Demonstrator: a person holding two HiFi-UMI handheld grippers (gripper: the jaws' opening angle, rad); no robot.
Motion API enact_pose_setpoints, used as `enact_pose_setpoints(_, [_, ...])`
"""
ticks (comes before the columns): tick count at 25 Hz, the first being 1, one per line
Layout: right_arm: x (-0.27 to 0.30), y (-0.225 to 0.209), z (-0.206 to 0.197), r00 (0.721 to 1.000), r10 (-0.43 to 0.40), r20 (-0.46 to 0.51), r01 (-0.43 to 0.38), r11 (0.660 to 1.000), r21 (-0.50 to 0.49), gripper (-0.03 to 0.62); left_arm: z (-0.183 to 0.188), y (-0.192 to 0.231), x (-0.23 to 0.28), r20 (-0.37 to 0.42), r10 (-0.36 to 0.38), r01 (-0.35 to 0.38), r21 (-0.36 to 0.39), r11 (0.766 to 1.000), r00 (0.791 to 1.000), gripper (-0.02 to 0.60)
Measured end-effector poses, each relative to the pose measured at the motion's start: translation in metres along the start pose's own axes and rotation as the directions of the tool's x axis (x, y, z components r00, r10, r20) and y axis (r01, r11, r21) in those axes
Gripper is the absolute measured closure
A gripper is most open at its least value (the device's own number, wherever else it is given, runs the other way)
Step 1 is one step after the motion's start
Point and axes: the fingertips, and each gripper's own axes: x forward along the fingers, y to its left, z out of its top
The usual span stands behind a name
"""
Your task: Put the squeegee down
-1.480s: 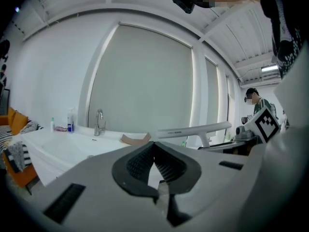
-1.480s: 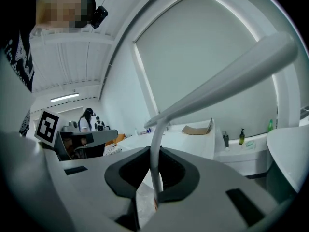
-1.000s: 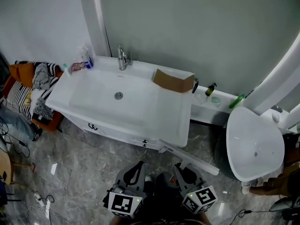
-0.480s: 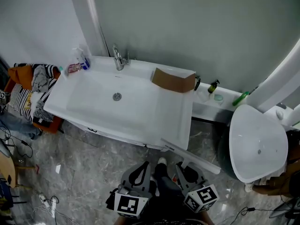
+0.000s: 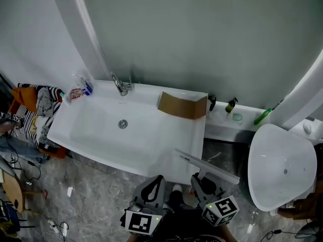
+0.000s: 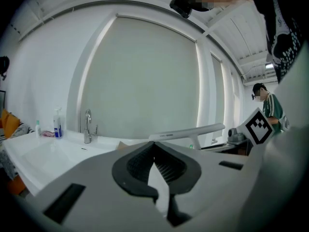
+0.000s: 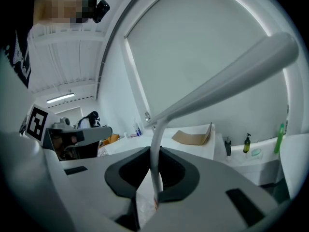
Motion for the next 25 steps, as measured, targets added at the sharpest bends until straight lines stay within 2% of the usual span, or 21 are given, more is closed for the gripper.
enact_pose_setpoints(6, [0.009,-0.031,0.006,1.000,-0.005,-0.006,0.005,1.000,0.019,0.542,0.001,0.001,0.025,-0.013,0.019,-0.019,-0.007,1.000,1.000,0.577])
enact_pose_setpoints(15, [0.012,-0.045,0.010,0.999,-0.032,0.003,0.032,0.998,0.045,0.542,0.008,-0.006,0.045,-0.006,-0.027,0.027,0.003,1.000,1.000,0.577])
enact_pose_setpoints(25, [0.037,-0.049,0.026,0.991,-0.132,0.027,0.130,0.990,0.058,0.542,0.020,0.026,0.065,-0.001,-0.108,0.108,0.001,0.994,0.994,0.577])
